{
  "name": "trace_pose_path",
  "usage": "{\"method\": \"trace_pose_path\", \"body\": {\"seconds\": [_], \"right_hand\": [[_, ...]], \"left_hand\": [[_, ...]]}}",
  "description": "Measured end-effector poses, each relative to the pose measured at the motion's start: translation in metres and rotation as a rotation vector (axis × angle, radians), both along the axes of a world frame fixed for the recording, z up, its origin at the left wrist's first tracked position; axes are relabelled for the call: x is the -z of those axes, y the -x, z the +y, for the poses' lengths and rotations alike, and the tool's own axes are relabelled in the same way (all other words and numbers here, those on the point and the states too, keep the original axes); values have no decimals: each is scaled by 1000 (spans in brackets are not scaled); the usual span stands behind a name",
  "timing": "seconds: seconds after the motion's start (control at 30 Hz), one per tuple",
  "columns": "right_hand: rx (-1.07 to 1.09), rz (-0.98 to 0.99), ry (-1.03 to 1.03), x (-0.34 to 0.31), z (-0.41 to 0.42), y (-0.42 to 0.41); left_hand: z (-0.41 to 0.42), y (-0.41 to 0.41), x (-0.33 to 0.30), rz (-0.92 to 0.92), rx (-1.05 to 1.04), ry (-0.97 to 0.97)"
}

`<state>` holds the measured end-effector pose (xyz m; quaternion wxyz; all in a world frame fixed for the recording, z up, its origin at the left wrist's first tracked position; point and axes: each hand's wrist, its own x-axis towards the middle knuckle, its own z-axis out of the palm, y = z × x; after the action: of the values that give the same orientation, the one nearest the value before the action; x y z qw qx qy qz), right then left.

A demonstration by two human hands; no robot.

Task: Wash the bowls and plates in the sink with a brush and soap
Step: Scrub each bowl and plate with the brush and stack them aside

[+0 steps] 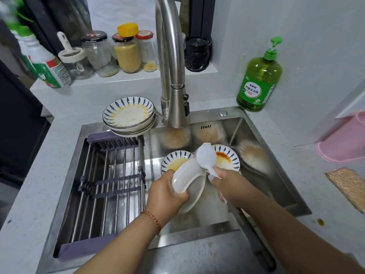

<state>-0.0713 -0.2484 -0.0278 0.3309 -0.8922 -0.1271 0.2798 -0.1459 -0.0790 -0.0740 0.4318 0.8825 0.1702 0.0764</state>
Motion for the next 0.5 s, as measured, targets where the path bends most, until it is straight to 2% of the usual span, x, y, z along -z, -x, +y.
{"method": "trace_pose_path", "body": {"seconds": [0.13, 0.2, 0.23, 0.37, 0.5], "right_hand": [[-248, -70, 85, -20, 14, 26], [-405, -116, 183, -29, 20, 43], [-416, -139, 230, -29, 20, 45], [-193, -87, 328, -20, 10, 13], [-165, -21, 266, -23, 10, 5]], "left_hand": [[0, -2, 3, 11, -34, 132], [0, -2, 2, 2, -54, 217], [0, -1, 1, 6, -64, 224], [5, 3, -3, 21, -58, 142], [5, 6, -8, 16, -17, 156]]}}
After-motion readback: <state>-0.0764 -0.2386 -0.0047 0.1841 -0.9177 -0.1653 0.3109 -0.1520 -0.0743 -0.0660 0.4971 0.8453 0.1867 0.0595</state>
